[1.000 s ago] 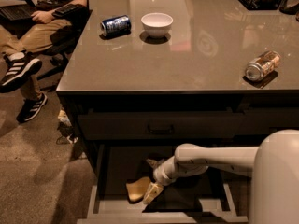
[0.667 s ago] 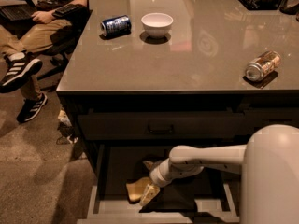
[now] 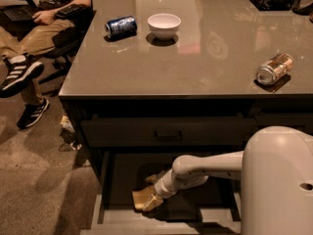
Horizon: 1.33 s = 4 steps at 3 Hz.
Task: Pick sponge from middle drawer and place on counter
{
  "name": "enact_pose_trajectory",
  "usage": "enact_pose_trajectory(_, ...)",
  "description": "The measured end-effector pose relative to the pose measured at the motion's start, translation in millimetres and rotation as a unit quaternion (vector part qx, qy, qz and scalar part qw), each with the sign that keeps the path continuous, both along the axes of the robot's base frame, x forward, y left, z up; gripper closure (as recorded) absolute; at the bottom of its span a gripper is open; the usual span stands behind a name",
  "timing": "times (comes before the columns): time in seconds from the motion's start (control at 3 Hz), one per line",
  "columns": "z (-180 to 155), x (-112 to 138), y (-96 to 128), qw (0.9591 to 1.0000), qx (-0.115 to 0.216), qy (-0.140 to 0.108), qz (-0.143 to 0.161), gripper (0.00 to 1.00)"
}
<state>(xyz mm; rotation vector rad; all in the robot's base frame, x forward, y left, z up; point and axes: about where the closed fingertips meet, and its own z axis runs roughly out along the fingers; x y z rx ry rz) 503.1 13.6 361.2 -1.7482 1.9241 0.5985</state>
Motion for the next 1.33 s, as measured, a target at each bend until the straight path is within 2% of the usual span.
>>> enact_pose_trajectory(0.33,1,2,-3,0.9999,0.01,-0.001,-0.001,0.5)
enact_pose_trajectory(0.67,7,2,-7,0.9994,0.034,-0.003,-0.006,0.73)
enact_pose_trajectory(1.0,35,4,-20,0.9965,0.081,-0.016,-0.008,0.96)
enact_pose_trajectory(1.33,78,-2,-45,0.9899,0.137,-0.037,-0.002,1.0)
